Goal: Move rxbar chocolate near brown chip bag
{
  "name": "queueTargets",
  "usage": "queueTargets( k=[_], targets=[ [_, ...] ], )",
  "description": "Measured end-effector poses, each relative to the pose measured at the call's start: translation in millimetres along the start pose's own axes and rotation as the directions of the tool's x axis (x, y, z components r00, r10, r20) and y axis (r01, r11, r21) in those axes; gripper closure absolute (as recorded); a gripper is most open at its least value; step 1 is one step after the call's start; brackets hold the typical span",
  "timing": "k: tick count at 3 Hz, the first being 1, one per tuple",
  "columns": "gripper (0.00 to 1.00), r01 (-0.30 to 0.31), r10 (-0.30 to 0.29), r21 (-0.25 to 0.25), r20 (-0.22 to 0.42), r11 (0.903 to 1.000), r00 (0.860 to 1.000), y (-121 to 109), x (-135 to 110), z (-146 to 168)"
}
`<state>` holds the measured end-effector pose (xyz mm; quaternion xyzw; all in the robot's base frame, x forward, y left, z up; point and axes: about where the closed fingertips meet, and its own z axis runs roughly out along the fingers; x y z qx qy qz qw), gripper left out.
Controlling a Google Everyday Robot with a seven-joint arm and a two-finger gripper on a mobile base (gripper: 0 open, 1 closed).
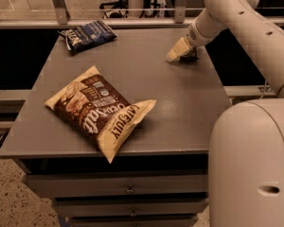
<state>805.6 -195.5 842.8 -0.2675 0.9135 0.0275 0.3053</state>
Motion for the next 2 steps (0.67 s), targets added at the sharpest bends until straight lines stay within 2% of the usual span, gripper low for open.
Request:
queueTargets(
  k=[1,2],
  targets=[
    [0.42,-0.023,0.023,-0.001,-0.019,0.9997,1.0,-1.6,0.8,8.3],
    [0.66,-0.024,0.024,-0.001,-0.02,0.9997,1.0,-2.0,0.2,7.3]
  ],
)
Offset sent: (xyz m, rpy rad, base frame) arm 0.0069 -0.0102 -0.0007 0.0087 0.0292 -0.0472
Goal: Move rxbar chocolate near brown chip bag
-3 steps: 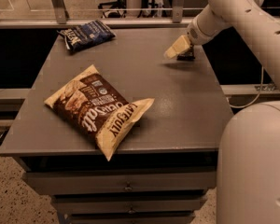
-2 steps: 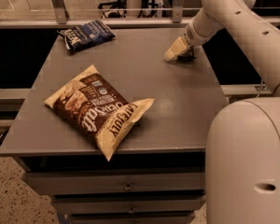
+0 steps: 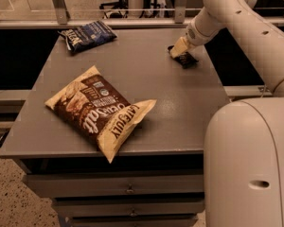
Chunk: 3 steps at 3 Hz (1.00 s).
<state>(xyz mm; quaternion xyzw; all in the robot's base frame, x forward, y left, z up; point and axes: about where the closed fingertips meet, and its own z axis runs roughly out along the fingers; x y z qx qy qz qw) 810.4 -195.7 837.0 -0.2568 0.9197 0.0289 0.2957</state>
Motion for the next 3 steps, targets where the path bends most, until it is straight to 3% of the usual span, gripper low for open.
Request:
queueTargets(
  k=[1,2,3],
  targets=[
    [0.89,0.0,0.0,0.0,0.0,1.0,1.0,-0.3,-1.9,-2.9],
    [1.0,0.002,-0.002,-0.005,0.002,1.0,1.0,0.8,-2.7,-4.4],
    [1.0,0.075,-0.069,-0.135,0.051,0.988,0.996,37.0,-11.5,-24.3]
  ],
)
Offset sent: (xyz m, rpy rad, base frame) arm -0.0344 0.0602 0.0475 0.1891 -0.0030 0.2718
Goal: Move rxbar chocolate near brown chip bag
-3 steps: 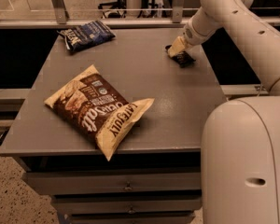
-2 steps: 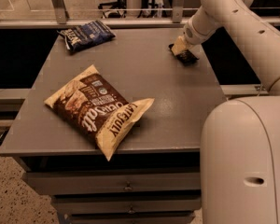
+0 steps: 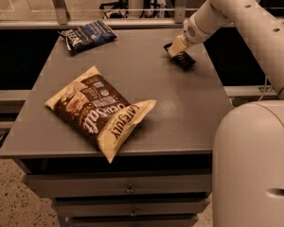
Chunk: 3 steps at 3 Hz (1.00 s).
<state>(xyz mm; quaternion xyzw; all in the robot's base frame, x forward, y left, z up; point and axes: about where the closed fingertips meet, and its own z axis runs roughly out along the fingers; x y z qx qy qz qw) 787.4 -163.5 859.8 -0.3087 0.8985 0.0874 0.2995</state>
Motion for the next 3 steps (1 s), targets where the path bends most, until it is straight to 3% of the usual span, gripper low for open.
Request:
queueTargets(
  k=[1,2,3],
  targets=[
    [1.0,0.089,-0.076,-0.179,0.076,0.9798,0.994,55.3,-6.5,-33.2],
    [1.0,0.156,-0.118,-0.321,0.135,0.9343,0.984,109.0,-1.6,-60.7],
    [1.0,0.199,-0.138,-0.433,0.167,0.8793,0.976,161.6,9.7,-75.7]
  ],
)
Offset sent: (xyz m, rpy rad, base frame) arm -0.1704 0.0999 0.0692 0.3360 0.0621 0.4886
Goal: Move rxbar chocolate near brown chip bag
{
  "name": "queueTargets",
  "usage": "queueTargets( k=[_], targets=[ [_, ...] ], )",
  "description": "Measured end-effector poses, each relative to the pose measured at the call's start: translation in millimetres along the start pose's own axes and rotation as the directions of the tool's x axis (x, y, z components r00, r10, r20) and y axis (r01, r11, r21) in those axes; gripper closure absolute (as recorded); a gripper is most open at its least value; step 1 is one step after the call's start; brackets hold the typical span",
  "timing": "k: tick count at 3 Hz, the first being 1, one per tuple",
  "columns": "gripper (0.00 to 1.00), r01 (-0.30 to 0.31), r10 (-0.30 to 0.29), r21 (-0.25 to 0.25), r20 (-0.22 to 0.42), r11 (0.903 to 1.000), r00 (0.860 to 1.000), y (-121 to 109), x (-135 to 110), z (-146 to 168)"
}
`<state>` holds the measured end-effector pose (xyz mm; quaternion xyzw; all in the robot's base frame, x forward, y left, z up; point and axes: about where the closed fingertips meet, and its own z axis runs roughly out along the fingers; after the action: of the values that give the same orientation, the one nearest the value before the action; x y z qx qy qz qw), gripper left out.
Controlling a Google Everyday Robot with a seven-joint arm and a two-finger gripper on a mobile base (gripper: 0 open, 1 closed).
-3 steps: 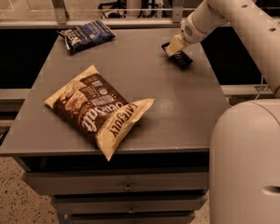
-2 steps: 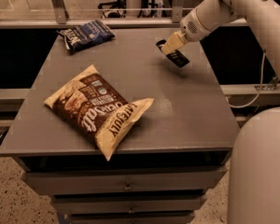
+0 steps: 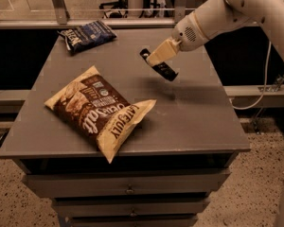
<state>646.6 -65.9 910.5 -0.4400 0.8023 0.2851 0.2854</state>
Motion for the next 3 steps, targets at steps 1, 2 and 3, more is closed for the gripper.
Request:
queueTargets(
  k=[1,2,3],
  targets=[
    [1.0,0.012,-0.013,-0.071,-0.006,0.9974,1.0,36.4,9.2,11.1],
    [1.0,0.017,-0.019,-0.094,-0.022,0.9954,1.0,54.9,19.3,16.8],
    [0.85,0.039,-0.044,-0.101,-0.05,0.9941,0.998,65.8,26.9,24.7]
  ],
)
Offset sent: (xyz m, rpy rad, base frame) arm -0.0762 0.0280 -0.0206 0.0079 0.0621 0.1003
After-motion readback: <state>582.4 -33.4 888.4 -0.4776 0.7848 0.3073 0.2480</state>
